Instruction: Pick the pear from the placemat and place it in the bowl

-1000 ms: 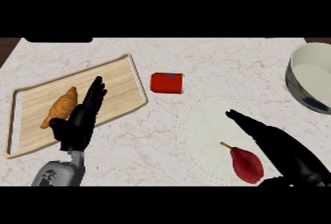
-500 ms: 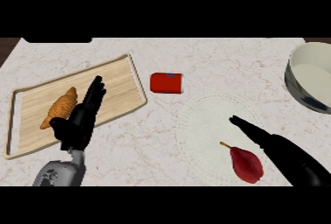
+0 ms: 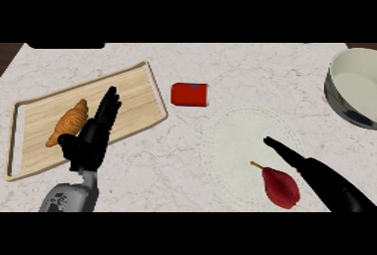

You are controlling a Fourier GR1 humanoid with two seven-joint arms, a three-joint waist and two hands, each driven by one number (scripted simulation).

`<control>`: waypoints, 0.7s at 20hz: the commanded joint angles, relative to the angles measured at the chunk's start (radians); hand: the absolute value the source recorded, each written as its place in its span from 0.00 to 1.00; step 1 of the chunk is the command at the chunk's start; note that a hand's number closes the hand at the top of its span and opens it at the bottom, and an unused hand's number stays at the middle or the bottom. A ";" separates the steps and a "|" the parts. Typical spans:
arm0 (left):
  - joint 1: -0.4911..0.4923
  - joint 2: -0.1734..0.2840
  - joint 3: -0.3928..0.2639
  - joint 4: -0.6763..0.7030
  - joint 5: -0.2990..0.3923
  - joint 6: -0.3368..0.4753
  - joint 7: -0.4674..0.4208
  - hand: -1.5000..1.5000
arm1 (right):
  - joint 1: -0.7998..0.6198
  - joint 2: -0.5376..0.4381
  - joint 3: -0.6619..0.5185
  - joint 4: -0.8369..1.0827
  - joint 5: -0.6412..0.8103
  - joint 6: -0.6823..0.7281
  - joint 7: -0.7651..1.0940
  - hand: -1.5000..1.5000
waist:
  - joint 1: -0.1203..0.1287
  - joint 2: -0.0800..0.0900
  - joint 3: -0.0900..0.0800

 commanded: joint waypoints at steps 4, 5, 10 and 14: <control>0.049 -0.011 -0.002 -0.062 -0.017 -0.014 0.036 0.50 | -0.031 0.108 0.021 0.155 0.095 -0.016 -0.067 0.00 | 0.005 0.000 0.000; -0.029 -0.003 0.040 0.012 -0.005 -0.040 0.003 0.50 | 0.033 0.082 -0.023 0.090 0.068 0.019 -0.080 0.00 | -0.001 0.000 0.000; -0.011 -0.014 0.044 -0.039 -0.016 -0.039 0.062 0.50 | 0.055 0.091 -0.064 0.144 0.117 0.029 -0.181 0.00 | 0.000 0.000 0.000; 0.005 -0.020 0.032 -0.031 -0.025 -0.052 0.029 0.50 | 0.054 0.062 -0.063 0.209 0.224 0.004 -0.254 0.00 | 0.001 0.000 0.000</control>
